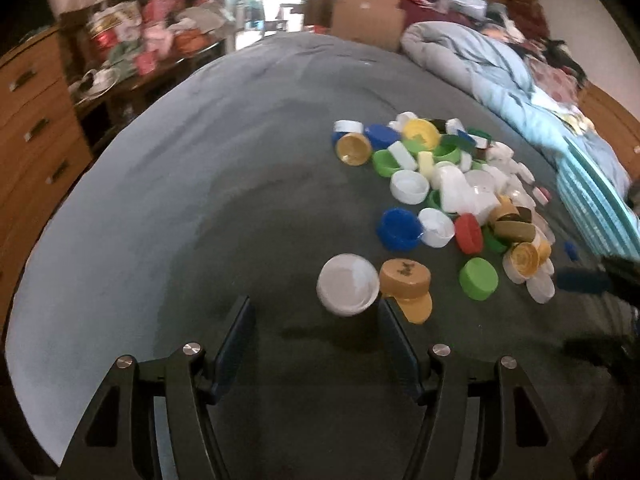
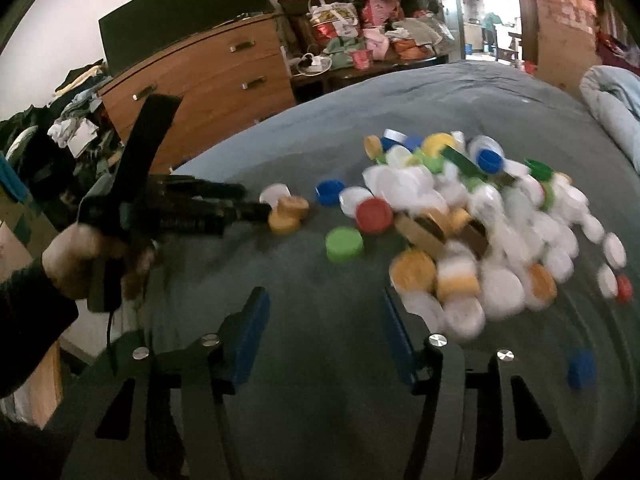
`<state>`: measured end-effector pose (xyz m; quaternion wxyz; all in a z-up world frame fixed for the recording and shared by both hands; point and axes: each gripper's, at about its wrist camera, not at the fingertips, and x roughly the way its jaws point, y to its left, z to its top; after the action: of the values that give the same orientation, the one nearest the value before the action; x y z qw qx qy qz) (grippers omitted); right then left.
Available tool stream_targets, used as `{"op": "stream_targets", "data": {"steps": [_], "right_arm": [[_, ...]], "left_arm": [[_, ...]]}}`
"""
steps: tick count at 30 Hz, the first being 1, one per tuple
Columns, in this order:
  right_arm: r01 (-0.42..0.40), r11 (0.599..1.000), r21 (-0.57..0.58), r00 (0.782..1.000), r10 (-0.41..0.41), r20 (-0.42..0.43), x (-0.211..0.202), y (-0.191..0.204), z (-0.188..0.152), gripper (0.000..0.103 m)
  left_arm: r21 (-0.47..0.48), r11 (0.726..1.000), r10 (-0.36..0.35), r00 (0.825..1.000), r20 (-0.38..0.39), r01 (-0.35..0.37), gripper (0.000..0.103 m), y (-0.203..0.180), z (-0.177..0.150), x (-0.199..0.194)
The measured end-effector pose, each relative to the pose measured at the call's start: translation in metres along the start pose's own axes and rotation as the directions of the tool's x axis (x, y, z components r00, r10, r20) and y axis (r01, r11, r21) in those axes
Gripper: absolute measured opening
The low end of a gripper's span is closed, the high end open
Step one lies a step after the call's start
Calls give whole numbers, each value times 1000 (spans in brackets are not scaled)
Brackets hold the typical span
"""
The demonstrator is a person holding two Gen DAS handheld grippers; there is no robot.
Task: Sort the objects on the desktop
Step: 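Grasp a white cap with the left gripper while the right grasps a green cap, then carry the white and green caps over the teal basket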
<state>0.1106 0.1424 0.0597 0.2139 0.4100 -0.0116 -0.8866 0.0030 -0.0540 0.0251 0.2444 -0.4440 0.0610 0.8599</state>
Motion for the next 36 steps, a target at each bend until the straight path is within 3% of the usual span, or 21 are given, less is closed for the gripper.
{"op": "stream_targets", "data": {"steps": [4, 10, 13, 14, 16, 17, 25, 30, 36], "right_arm": [[8, 1000, -8, 1000, -8, -28, 24, 0, 19, 46], [54, 999, -5, 994, -54, -100, 56, -3, 25, 46], [92, 996, 15, 990, -90, -110, 63, -6, 21, 29], [92, 995, 27, 990, -88, -109, 62, -7, 21, 26], [91, 995, 39, 991, -87, -99, 59, -8, 21, 25], [86, 995, 39, 992, -83, -93, 57, -6, 21, 25], [77, 997, 23, 996, -76, -48, 31, 4, 23, 25], [129, 992, -12, 990, -130, -56, 10, 4, 31, 25], [190, 982, -16, 981, -191, -34, -21, -5, 35, 25]], "left_arm": [[68, 998, -15, 1000, -3, 15, 68, -4, 5, 6], [93, 996, -7, 1000, 22, 5, 68, -6, 2, 9], [91, 996, -2, 999, 36, -1, 67, -6, 1, 9], [89, 996, 0, 999, 42, -4, 63, -6, 1, 8], [75, 997, 4, 998, 58, -8, 37, -4, 0, 5], [65, 998, 6, 998, 63, -10, 33, -3, 0, 5], [-21, 999, 38, 995, 95, -36, 33, 0, -4, -7], [-146, 983, 129, 983, 127, -111, 33, 3, -9, -30], [-177, 973, 171, 975, 140, -145, 33, -26, -2, -48]]}}
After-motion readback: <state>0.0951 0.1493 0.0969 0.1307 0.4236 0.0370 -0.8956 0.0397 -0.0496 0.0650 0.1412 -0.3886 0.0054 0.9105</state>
